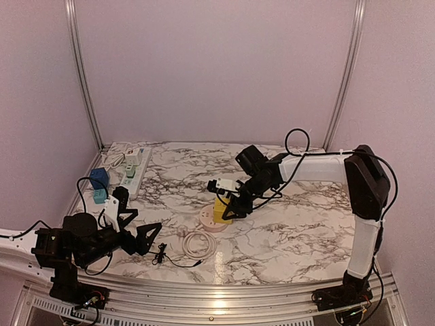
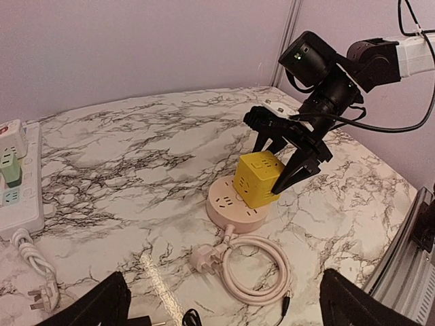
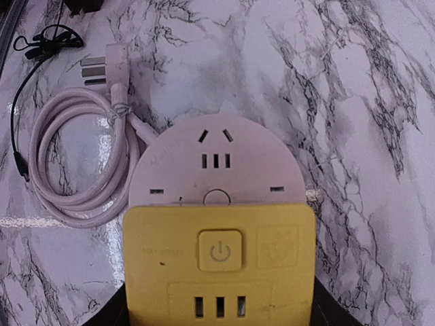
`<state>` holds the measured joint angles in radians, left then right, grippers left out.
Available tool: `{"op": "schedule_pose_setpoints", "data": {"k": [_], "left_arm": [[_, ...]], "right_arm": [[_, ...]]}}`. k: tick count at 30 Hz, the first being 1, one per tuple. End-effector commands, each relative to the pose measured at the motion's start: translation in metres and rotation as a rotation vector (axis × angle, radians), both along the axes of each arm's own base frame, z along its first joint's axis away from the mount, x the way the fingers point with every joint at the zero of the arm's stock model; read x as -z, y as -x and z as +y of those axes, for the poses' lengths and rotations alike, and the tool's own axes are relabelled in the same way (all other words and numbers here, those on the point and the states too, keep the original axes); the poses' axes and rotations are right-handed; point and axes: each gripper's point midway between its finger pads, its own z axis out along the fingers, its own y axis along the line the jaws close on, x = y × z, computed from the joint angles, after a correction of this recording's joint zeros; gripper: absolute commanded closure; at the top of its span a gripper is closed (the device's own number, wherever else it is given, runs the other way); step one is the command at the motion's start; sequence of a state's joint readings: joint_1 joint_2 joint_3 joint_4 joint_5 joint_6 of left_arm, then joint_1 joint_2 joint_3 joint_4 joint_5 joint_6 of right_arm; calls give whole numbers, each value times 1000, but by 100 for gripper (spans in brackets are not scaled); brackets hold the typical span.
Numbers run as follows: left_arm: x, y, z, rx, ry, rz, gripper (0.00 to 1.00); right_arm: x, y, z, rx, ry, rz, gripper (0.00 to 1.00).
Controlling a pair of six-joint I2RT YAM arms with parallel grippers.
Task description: Insert the plug
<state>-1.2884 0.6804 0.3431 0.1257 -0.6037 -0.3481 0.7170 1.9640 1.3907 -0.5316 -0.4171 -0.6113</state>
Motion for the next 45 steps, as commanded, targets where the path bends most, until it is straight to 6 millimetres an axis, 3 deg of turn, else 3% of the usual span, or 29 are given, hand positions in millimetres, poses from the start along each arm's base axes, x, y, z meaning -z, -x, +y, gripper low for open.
{"op": "schedule_pose_setpoints", "data": {"k": [1, 9, 13, 18, 27, 45], "left_arm": [[-6, -2, 2, -14, 10, -11, 1], [-6, -1, 5, -17, 24, -5, 1], [-7, -1, 8, -20, 38, -6, 1], [-5, -1, 9, -21, 33, -1, 1], [-2, -1, 10, -25, 36, 1, 1], [1, -1, 10, -25, 36, 7, 1]], "right_arm": [[88, 35, -40, 35, 276, 143, 100], [104, 42, -49, 51, 311, 159, 100], [103, 41, -47, 53, 302, 146, 100], [81, 29, -38, 69, 260, 94, 99], [55, 16, -28, 80, 235, 59, 89], [-13, 2, -5, 77, 82, -38, 86]]}}
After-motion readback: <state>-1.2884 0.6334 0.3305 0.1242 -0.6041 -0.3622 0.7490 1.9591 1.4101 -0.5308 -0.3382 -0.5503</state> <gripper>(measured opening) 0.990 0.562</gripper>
